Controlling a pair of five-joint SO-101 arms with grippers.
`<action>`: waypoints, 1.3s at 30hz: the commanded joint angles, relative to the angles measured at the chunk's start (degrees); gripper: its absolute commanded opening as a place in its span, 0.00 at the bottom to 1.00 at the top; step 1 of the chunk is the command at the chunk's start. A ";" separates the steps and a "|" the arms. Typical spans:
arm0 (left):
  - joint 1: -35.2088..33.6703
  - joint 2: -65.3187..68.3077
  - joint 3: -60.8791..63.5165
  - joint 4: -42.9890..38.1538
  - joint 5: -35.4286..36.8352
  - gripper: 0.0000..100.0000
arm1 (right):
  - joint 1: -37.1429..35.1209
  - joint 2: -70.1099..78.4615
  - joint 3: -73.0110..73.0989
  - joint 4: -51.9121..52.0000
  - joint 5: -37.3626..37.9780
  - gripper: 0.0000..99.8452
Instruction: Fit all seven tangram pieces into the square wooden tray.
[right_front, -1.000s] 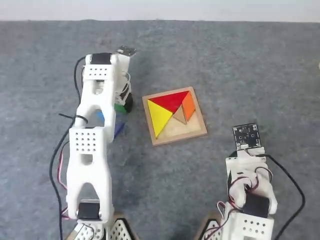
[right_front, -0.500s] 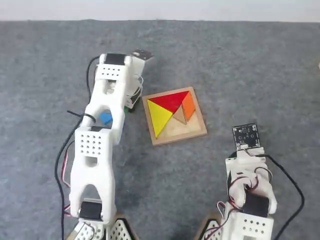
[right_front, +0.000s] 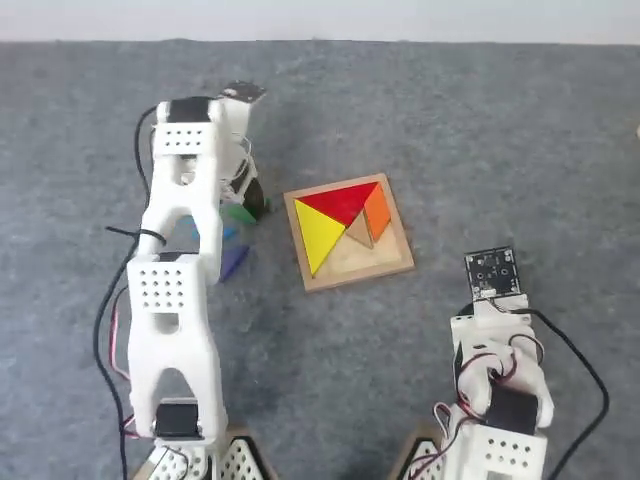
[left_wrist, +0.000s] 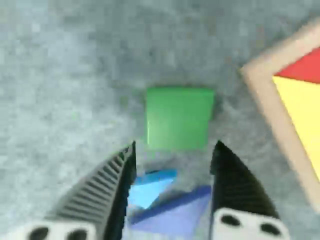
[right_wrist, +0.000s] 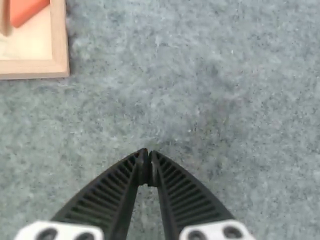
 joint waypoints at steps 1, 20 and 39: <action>0.70 0.35 -2.68 -0.44 -1.41 0.24 | 0.66 -0.75 -0.53 -0.84 0.44 0.01; 3.69 6.77 -1.80 1.93 -5.01 0.04 | 0.66 -0.75 -0.44 -0.92 0.44 0.01; 0.44 -15.12 16.57 -17.32 -0.70 0.25 | 0.66 -0.75 -0.44 -1.01 0.53 0.01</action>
